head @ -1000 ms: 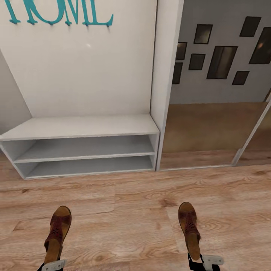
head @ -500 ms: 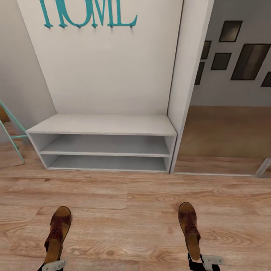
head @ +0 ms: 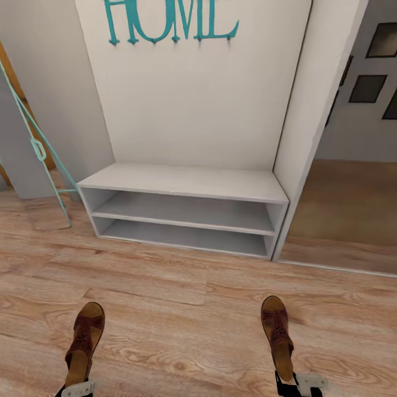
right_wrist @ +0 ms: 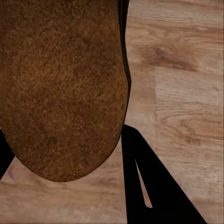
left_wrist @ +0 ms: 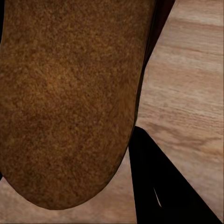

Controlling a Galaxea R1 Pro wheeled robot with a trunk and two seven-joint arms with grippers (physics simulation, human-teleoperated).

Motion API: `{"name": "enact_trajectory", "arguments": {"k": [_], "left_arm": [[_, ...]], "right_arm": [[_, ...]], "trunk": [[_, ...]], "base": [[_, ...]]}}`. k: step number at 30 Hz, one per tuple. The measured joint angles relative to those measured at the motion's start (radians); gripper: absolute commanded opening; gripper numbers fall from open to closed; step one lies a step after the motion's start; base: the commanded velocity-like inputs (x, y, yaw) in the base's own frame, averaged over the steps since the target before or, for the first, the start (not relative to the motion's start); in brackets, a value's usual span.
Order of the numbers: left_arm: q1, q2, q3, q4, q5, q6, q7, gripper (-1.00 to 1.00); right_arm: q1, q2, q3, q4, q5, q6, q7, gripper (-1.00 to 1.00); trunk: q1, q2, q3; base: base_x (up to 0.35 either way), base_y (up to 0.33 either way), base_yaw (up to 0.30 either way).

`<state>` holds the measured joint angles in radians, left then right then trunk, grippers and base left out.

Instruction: Pick up the two gym shoes and the two sandals from the corridor floor and place them onto the hallstand (shoe rack) in the corridor, making sure they are on the rack and not on the floor. Arrange them so the two gym shoes are next to each other and the two sandals are next to each other.

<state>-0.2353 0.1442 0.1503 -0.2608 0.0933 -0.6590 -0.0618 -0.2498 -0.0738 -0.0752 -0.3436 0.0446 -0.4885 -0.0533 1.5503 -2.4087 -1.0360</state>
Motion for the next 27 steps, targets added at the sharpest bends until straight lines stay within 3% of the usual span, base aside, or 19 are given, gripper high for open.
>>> {"name": "enact_trajectory", "arguments": {"k": [19,27], "left_arm": [[0.0,0.0,0.002,-0.001,0.0,0.001,0.002,-1.0],[0.0,0.0,0.0,-0.001,-0.001,0.0,0.0,-1.0]], "right_arm": [[0.0,0.0,0.0,0.0,0.0,0.0,0.0,-1.0],[0.0,0.0,0.0,0.0,0.0,0.0,0.0,-1.0]], "trunk": [[0.0,0.0,0.0],[0.0,0.0,0.0]], "base": [[0.097,0.287,0.281],[0.043,0.057,0.281]]}}
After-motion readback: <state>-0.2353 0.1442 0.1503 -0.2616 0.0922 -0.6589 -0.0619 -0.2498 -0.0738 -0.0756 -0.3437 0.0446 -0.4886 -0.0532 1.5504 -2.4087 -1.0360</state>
